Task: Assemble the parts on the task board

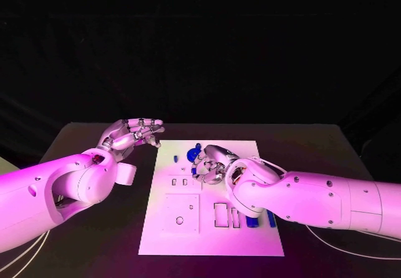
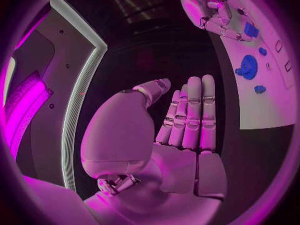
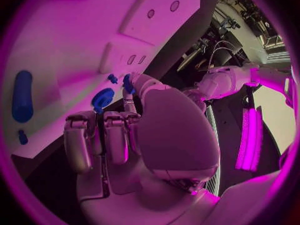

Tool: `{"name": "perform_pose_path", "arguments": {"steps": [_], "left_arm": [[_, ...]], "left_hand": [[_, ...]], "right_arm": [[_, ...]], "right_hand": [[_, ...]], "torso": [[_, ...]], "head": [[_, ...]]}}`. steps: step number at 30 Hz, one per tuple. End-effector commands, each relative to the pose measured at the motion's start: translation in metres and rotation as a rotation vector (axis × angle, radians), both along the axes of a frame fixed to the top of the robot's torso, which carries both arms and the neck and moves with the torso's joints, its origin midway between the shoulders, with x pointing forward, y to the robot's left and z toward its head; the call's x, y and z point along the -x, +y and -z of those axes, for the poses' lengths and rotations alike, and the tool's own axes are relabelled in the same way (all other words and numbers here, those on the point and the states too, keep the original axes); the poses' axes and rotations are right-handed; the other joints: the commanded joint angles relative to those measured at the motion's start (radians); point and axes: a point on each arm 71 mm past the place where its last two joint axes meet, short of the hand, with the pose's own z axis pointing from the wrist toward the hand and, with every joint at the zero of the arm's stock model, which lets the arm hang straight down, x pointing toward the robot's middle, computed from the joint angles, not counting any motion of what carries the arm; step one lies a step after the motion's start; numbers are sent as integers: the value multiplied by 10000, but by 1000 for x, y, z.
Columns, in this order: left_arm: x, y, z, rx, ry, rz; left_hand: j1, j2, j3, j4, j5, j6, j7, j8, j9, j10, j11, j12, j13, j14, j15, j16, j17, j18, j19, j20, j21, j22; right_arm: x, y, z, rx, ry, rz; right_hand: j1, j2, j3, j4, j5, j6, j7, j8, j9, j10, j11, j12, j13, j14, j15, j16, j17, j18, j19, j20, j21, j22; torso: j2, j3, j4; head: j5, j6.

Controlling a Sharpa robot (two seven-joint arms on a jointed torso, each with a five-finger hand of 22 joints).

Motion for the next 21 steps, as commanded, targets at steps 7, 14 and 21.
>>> {"name": "perform_pose_path", "arguments": {"steps": [7, 14, 21], "left_arm": [[1, -3, -1, 23, -38, 267], [1, -3, -1, 8, -34, 280], [0, -4, -1, 1, -22, 295]], "left_hand": [[44, 36, 31, -10, -65, 46, 53, 68, 15, 47, 26, -14, 12, -96, 1, 61, -17, 122, -67, -10, 55, 9], [41, 34, 31, -16, -67, 43, 52, 67, 15, 46, 25, -14, 11, -94, 2, 70, -22, 122, -80, -10, 80, 26], [41, 34, 31, -16, -67, 43, 52, 67, 15, 46, 25, -14, 11, -94, 2, 70, -22, 122, -80, -10, 80, 26]], "right_arm": [[9, 13, 10, 518, -341, -234], [12, 19, 15, 724, -495, -420], [13, 22, 20, 789, -485, -466]], "right_hand": [[-111, -74, 33, -27, 40, 80, -109, 415, 447, 1057, 8, 39, 2631, 1043, 78, 54, 2634, -68, 1046, 21, 44, 2627], [-177, -135, 38, -34, 17, 50, -99, 426, 453, 1057, 18, 39, 2631, 1043, 88, 54, 2634, -68, 1046, 31, 44, 2627], [-240, -180, 39, -29, 0, 27, -90, 434, 456, 1057, 27, 39, 2631, 1043, 95, 54, 2634, -68, 1046, 40, 44, 2627]], "torso": [[-1, 20, -15], [-3, 13, 0], [-6, 1, 21]], "head": [[79, -101], [117, -155], [141, -198]]}}
